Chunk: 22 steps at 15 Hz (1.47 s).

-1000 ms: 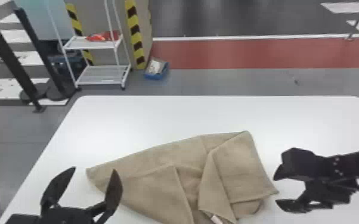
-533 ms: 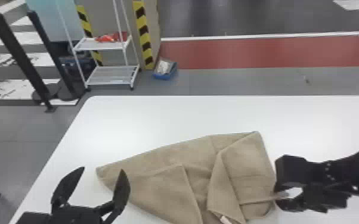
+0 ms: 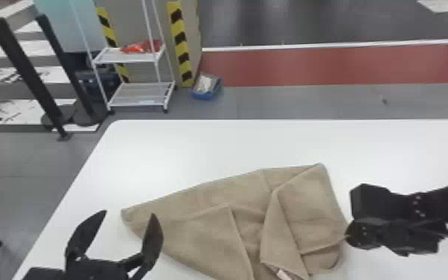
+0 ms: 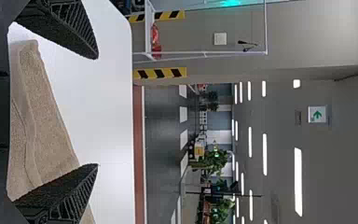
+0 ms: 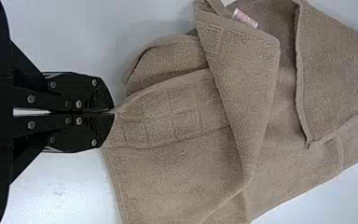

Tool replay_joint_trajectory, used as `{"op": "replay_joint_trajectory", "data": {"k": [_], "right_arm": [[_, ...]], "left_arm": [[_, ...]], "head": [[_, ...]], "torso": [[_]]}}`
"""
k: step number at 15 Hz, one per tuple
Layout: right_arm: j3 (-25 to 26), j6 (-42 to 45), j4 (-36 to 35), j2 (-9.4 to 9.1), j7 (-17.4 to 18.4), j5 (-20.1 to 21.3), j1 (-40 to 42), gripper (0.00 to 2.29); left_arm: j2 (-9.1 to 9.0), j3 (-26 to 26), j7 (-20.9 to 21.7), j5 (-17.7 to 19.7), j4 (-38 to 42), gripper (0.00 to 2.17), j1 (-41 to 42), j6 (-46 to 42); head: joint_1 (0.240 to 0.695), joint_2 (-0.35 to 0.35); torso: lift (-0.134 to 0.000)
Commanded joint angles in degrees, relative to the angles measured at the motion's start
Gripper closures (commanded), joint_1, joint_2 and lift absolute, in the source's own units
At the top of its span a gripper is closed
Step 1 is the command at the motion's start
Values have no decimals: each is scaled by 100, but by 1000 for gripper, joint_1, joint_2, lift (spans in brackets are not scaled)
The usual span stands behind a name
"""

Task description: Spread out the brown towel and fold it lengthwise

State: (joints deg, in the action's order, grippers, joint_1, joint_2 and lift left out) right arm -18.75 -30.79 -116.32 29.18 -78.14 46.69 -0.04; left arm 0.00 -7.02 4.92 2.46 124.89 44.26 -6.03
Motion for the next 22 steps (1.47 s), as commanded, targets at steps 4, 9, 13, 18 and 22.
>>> {"op": "replay_joint_trajectory", "data": {"k": [4,9,13,18,22], "right_arm": [[1427,-11,-22,-264,220,-986,-479,1295],[2394,112,4,-255,229,-1408,-541,1295],[2754,1009,294,-97,360,-1267,-163,1295],[2324,2046,1744,26,1731,-283,-462,1295],[2025,1835,2492,-97,2654,-406,-1094,174]], "left_arm": [[-15,8,1,0,0,49,4,-16],[-15,61,264,9,0,46,-23,19],[-15,61,616,-9,-35,49,-75,54],[-15,70,616,-44,-97,49,-128,89],[-15,70,616,-44,-106,49,-119,89]], "head": [[695,107],[695,12],[695,-66],[695,-134],[695,-164]], "torso": [[-124],[-124],[-124],[-124],[-124]]}}
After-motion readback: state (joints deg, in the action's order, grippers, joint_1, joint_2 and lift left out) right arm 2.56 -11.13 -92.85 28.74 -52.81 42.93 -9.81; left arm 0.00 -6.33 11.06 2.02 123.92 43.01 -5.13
